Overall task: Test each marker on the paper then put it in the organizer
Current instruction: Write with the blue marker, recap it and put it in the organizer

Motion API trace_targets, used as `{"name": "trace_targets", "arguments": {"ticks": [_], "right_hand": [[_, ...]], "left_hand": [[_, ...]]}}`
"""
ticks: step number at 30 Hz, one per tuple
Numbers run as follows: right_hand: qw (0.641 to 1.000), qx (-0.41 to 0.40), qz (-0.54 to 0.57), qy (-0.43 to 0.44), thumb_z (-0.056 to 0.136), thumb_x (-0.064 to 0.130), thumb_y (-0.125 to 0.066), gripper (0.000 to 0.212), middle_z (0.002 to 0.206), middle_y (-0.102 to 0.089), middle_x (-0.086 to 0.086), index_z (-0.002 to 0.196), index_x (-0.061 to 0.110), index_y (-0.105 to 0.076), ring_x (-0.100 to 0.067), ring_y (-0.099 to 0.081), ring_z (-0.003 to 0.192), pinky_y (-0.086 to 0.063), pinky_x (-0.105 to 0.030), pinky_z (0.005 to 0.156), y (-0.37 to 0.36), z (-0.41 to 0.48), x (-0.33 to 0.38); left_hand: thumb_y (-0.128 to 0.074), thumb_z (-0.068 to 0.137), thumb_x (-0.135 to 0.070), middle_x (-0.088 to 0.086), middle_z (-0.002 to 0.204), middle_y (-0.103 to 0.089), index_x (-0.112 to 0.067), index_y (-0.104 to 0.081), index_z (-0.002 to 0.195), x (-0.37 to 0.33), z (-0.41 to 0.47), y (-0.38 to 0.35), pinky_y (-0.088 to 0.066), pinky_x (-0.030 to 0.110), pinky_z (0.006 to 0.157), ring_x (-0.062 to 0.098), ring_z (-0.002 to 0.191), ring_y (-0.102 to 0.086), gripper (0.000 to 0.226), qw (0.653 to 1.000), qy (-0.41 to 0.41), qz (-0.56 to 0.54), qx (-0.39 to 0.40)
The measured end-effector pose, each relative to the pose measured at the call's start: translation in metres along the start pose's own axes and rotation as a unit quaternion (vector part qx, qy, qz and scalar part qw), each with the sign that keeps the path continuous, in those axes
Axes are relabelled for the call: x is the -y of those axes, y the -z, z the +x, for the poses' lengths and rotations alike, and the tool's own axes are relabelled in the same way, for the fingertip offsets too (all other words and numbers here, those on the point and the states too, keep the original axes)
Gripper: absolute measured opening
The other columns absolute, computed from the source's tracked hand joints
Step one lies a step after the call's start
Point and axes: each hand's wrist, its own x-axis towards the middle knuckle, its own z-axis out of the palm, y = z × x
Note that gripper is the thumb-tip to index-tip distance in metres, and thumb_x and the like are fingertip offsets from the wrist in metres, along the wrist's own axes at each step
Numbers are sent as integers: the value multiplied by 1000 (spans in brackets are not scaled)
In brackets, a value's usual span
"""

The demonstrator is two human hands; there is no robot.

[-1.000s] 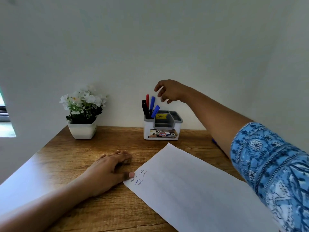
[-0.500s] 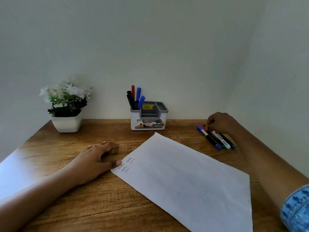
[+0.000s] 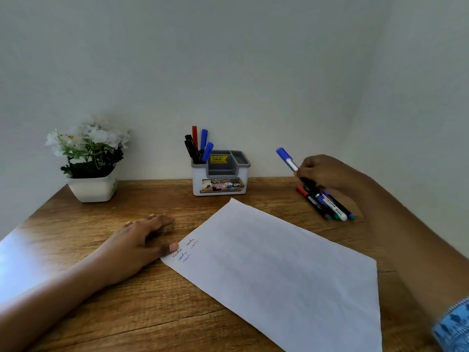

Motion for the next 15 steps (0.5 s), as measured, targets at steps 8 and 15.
{"name": "trace_targets", "arguments": {"ticks": [8,15], "right_hand": [[943,108,-111,295,91,41,-56,7,78,-57,17,93,35,-55,-5,-53,69,-41,-23,59,-50,-60,82],[939,41,48,338,79,33,-74,16,78,-68,9,90,24,-69,-2,-60,70,-48,-17,57,-64,-94,107]], "left_hand": [[-51,79,-58,-30,139,-37,-55,-29,136,-9,-16,5,-39,24,96,-7,129,-35,61,981,-104,-106,-128],[-40,90,-59,-32,87,-61,-48,-55,97,-23,-25,12,-43,21,61,2,81,-57,21,966,-196,-48,-163]]}}
